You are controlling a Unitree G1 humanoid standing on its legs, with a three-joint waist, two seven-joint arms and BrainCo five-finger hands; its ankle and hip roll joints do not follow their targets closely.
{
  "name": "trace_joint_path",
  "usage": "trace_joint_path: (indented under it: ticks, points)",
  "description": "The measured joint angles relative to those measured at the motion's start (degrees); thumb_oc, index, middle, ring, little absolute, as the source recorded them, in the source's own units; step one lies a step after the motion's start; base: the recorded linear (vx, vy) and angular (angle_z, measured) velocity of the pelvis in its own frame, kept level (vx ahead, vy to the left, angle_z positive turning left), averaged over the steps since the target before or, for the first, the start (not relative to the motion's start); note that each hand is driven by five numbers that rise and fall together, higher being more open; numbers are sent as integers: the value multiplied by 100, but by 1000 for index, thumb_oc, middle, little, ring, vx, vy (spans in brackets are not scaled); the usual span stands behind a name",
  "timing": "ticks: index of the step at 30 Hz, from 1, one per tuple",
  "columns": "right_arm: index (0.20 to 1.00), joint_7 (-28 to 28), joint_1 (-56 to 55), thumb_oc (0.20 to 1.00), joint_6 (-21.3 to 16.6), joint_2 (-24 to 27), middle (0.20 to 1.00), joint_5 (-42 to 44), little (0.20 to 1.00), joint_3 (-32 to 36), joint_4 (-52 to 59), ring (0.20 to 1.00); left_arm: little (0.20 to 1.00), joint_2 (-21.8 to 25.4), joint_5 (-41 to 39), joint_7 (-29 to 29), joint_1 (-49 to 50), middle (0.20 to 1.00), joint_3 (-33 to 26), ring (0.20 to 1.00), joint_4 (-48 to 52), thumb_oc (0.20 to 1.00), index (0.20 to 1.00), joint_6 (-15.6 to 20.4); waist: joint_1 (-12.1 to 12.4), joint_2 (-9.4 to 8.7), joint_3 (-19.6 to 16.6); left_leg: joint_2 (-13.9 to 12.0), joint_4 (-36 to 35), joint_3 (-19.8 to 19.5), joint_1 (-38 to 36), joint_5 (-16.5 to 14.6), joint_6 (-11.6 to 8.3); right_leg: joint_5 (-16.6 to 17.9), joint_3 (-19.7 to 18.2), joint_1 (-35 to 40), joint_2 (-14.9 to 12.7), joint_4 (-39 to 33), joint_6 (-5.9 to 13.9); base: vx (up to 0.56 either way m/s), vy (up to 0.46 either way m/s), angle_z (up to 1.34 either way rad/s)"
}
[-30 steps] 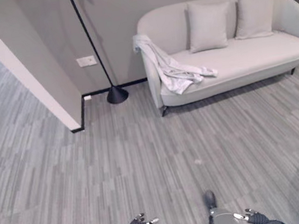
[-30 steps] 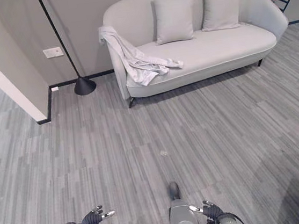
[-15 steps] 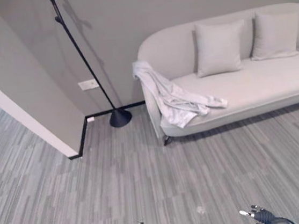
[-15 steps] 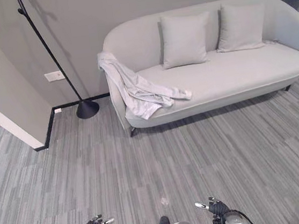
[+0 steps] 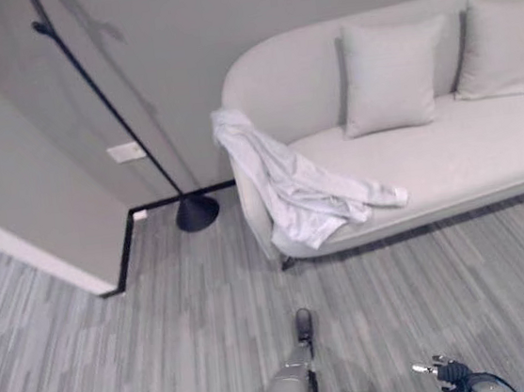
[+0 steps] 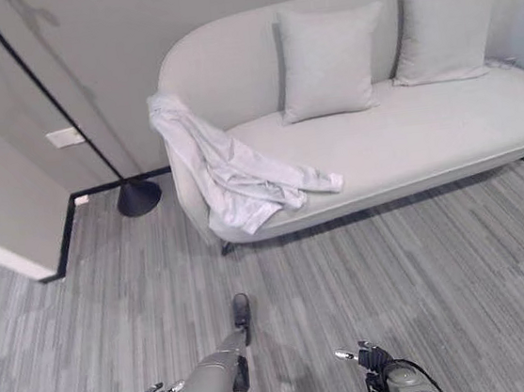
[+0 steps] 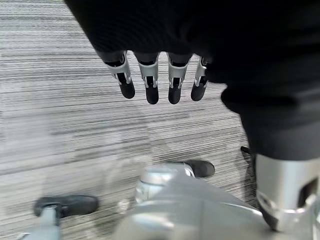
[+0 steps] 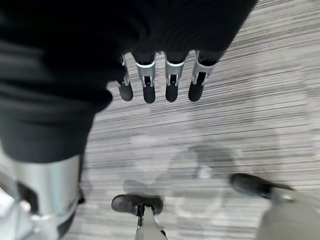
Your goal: Hang the clothes on the sofa on the clothes rack.
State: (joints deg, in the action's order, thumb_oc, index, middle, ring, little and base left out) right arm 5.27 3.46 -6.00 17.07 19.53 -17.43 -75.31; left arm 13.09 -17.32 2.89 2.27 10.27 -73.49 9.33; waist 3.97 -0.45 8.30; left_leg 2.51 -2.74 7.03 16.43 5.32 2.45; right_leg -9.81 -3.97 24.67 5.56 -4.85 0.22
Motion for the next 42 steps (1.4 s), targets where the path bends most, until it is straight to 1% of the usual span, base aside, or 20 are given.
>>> trace_joint_path:
  ticks: [1,4,6,8,9,10,11,12,13,14,15,18,20,23,27,30,36,38,40,42]
  points:
    - [1000,-4,-90,1000,-32,-21,1000,-65,1000,87,10,1000,1000,-1,0,1,91,1000,-33,1000,-81,1000,1000,21,7,59,-152,-47,59,-31,-148,144,254,-31,-229,110,43,108,12,633,270,-80]
    - [1000,32,-496,1000,-14,-268,1000,-159,1000,121,8,1000,1000,96,3,-9,73,1000,8,1000,-206,1000,1000,-13,-29,-359,-512,145,228,37,-425,337,484,-326,-187,-53,-323,990,316,359,153,-48]
    - [1000,78,-582,1000,25,-313,1000,-175,1000,110,45,1000,1000,119,4,4,-13,1000,42,1000,-269,1000,1000,-9,-12,-559,-681,324,170,107,-753,226,481,-45,-4,-182,-671,1178,461,281,145,-59]
    - [1000,127,-448,1000,58,-305,1000,-176,1000,107,275,1000,1000,115,13,22,-622,1000,181,1000,-244,1000,1000,8,-27,-443,-679,459,-106,-194,-1197,-36,709,-175,103,-1255,-821,3237,835,359,306,40]
    - [1000,123,-310,1000,35,-280,1000,-168,1000,110,582,1000,1000,154,15,5,-739,1000,300,1000,-133,1000,1000,7,-42,-303,-598,543,111,-271,-1401,-344,753,1084,65,-2527,-899,5452,1001,419,317,47]
    - [1000,122,-279,1000,13,-281,1000,-168,1000,116,721,1000,1000,172,15,9,-721,1000,366,1000,-102,1000,1000,7,-37,-257,-575,600,181,-300,-1487,-457,806,1920,67,-3094,-954,6261,1126,407,189,39]
    - [1000,116,-210,1000,5,-286,1000,-169,1000,165,731,1000,1000,153,15,-15,-708,1000,608,1000,-42,1000,1000,5,-83,-121,-496,625,228,-378,-1637,-583,839,1619,225,-3759,-1159,6912,883,439,33,36]
    - [1000,97,-199,1000,0,-276,1000,-166,1000,186,741,1000,1000,112,29,-10,-699,1000,708,1000,-48,1000,1000,-15,-154,-2,-473,598,254,-479,-1675,-636,866,1168,479,-4015,-1338,6858,605,264,-40,56]
    - [1000,94,-214,1000,-8,-202,1000,-161,1000,150,790,1000,1000,-27,62,4,-603,1000,723,1000,4,1000,1000,-25,-274,219,-454,473,185,-657,-1790,-680,813,417,1146,-4186,-1656,5673,370,265,-75,52]
    - [1000,122,-245,1000,-20,-28,1000,-159,1000,152,835,1000,1000,-60,66,14,-491,1000,717,1000,91,1000,1000,-21,-258,370,-451,371,58,-667,-1914,-628,729,280,1310,-4174,-1684,4040,465,285,-113,55]
    - [1000,98,-246,1000,-22,-2,1000,-158,1000,129,842,1000,1000,3,65,14,-430,1000,651,1000,108,1000,1000,-16,-260,301,-446,407,-76,-748,-2095,-591,604,322,1234,-4162,-1715,2737,504,287,-112,33]
    - [1000,87,-374,1000,15,-201,1000,-155,1000,128,813,1000,1000,222,64,-22,-252,1000,454,1000,60,1000,1000,-9,-380,-73,-395,436,-186,-1012,-2501,-896,444,891,943,-3991,-1577,894,758,251,-106,41]
    - [1000,90,-506,1000,35,-321,1000,-156,1000,146,784,1000,1000,333,65,-23,-165,1000,451,1000,52,1000,1000,-4,-425,-392,-386,394,-246,-1228,-2770,-1020,313,1315,773,-3790,-1404,458,709,202,-162,66]
    - [1000,54,-751,1000,47,-227,1000,-158,1000,229,664,1000,1000,111,72,1,-212,1000,527,1000,104,1000,1000,15,-524,-366,-405,120,-7,-1482,-3106,-1235,-72,2305,703,-3012,-1090,-70,318,184,-190,77]
    - [1000,7,-442,1000,-20,37,1000,-170,1000,248,580,1000,1000,-48,74,2,-263,1000,509,1000,306,1000,1000,15,-547,-159,-412,-146,761,-1113,-2767,-1371,-583,1956,793,-2667,-973,-86,-51,166,-202,16]
    - [1000,15,-437,1000,-43,107,1000,-173,1000,310,591,1000,1000,-73,74,0,-257,1000,520,1000,505,1000,1000,9,-553,210,-434,-745,79,-1105,-2787,-1163,-610,1759,896,-2514,-570,-122,23,132,-179,11]
    - [1000,12,-672,1000,-35,126,1000,-209,1000,295,728,1000,1000,-71,88,4,-179,1000,635,1000,507,1000,1000,3,-543,331,-395,-1103,-67,-1248,-2712,-1291,-580,1705,1096,-2570,-292,-87,-18,12,-90,14]
    - [1000,15,-696,1000,-32,128,1000,-232,1000,287,881,1000,1000,-38,88,3,-171,1000,633,1000,509,1000,1000,7,-542,310,-371,-1083,461,-1334,-2351,-1319,-707,1637,1146,-2701,-285,15,-107,-111,-16,26]
    - [1000,2,-608,1000,-53,207,1000,-325,1000,95,1089,1000,1000,4,85,-1,-345,1000,626,1000,514,1000,1000,6,-514,-3,-187,-740,1393,-1367,-1772,-1024,-943,1683,1156,-2717,-586,-114,-179,-47,107,35]
    - [1000,-84,-602,1000,-60,453,1000,-435,1000,-67,1432,1000,1000,-12,85,1,-302,1000,637,1000,576,1000,1000,7,-549,-145,-97,-1051,916,-820,-1752,-1011,-937,1660,1294,-2668,-736,-119,-211,-10,184,32]
